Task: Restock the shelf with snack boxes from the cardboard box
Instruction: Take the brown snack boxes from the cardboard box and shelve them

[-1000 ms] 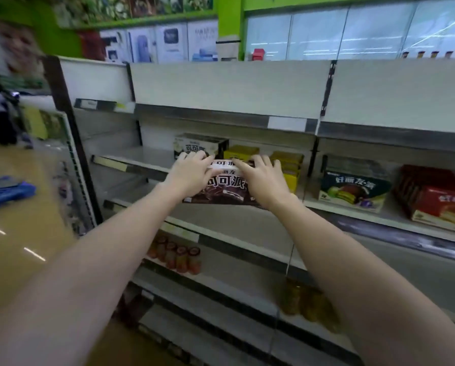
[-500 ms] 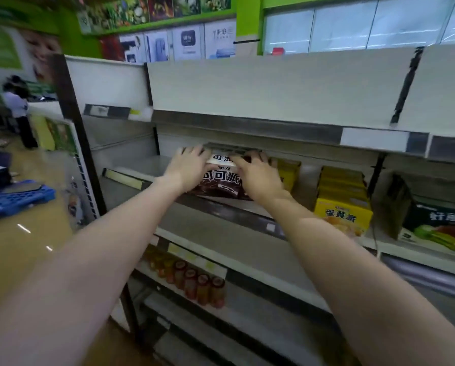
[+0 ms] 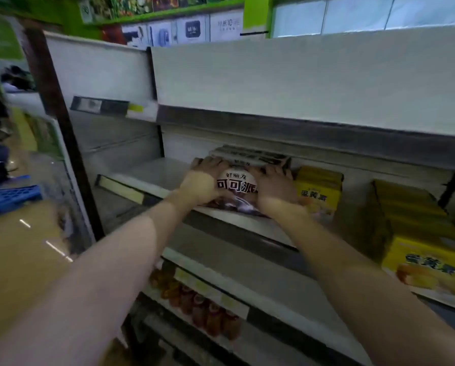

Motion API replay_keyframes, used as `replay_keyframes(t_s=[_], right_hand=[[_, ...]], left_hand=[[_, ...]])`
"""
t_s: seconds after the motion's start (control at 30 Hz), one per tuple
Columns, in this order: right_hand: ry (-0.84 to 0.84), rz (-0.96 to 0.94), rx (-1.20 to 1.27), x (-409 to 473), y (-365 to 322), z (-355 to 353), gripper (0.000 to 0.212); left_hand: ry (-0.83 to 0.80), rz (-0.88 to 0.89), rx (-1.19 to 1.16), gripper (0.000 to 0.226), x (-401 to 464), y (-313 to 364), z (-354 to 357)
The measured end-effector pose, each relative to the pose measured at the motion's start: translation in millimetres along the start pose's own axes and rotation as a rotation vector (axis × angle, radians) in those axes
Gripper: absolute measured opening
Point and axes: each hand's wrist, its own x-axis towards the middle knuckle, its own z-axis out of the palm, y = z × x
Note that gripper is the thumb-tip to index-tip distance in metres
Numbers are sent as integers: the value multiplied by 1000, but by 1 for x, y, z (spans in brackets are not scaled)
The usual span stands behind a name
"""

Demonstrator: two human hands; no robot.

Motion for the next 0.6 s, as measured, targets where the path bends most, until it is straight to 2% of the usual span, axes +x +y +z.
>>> replay_keyframes(t_s=[0.1,0.2,0.4,0.6], right_hand=[[74,47,-46,1,-11,12,74],[77,106,-25,9,-18,19,74],[10,204,-46,19,-31,17,76],[-65,337,-66,19,-50,7,69]], left_hand=[[132,43,-24,84,2,-9,21],[231,87,-54,80,8,-19,32],[56,103,-100,89,30,-34,30],[73,159,-131,94,29,-42,33]])
